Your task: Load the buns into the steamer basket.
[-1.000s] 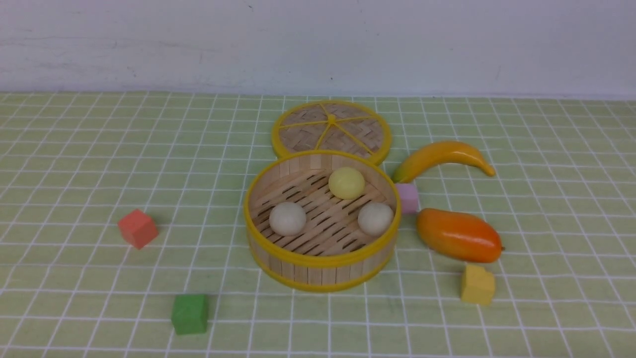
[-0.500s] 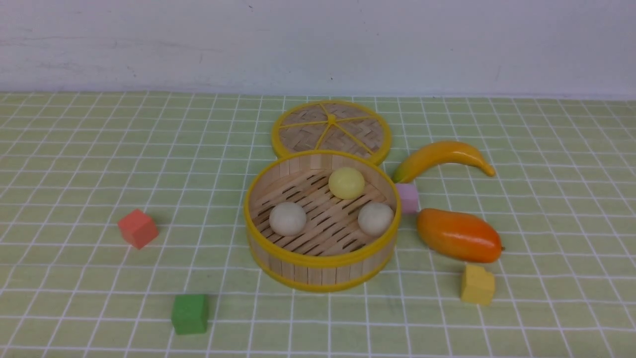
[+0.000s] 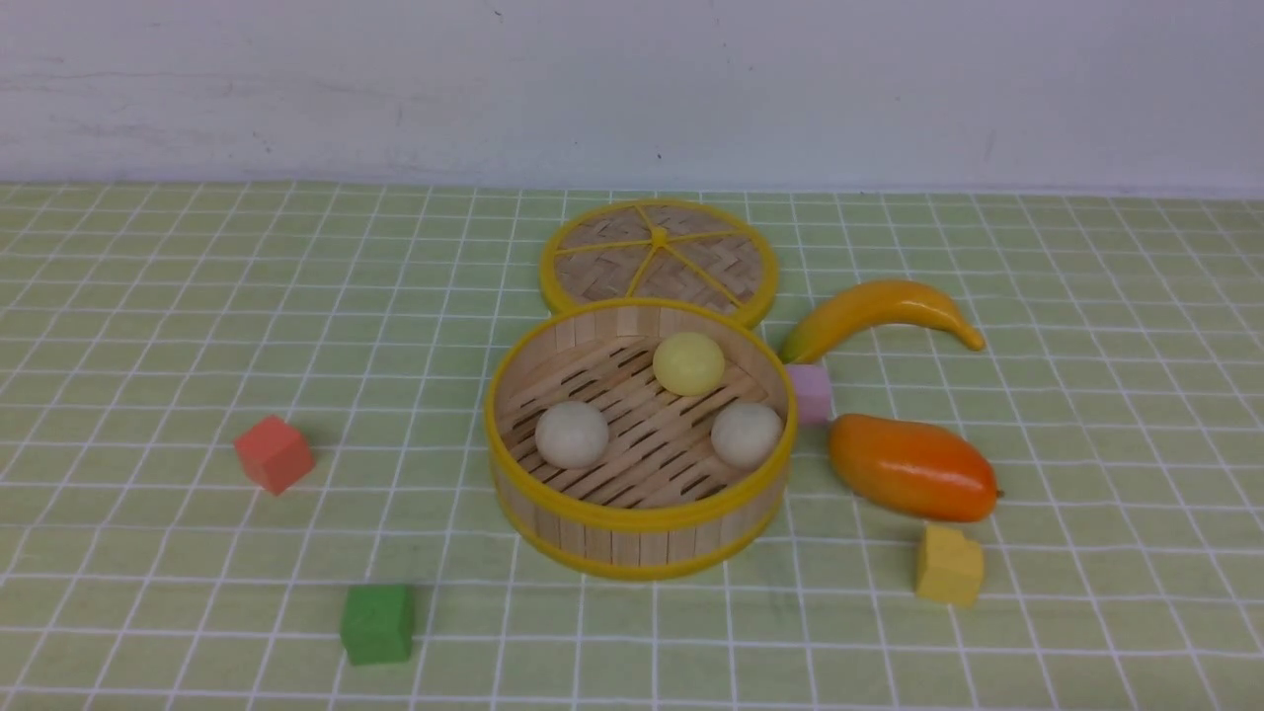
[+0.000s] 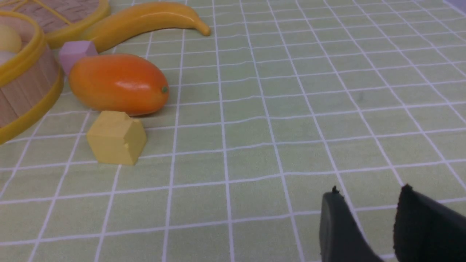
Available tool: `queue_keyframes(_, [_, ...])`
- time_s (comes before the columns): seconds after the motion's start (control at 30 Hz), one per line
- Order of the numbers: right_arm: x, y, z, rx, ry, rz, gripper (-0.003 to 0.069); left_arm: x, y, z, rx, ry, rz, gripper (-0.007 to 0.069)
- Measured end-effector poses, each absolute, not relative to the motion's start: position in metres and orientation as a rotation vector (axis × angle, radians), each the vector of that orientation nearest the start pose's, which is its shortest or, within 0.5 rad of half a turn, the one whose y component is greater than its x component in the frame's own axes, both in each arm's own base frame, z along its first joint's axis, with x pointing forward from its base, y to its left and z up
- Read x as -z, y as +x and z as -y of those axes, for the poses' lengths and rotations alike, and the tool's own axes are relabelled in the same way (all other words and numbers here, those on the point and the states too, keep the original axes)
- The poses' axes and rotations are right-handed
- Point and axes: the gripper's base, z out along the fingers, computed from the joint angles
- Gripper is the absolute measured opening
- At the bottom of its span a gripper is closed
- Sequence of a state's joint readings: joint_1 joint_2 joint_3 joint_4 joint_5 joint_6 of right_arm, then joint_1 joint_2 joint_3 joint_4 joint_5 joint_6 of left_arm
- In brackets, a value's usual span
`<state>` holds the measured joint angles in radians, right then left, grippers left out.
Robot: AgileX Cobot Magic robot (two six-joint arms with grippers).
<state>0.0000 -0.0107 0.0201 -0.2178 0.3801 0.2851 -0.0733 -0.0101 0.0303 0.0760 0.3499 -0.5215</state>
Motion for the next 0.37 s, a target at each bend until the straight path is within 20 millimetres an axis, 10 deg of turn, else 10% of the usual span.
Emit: queue_keyframes(0.37, [-0.1736,0.0523,0.0073,0.018,0.132,-1.859,0.0239,-0.1721,0.0533,0.0015,0.339,-0.367,-1.830,0.0029])
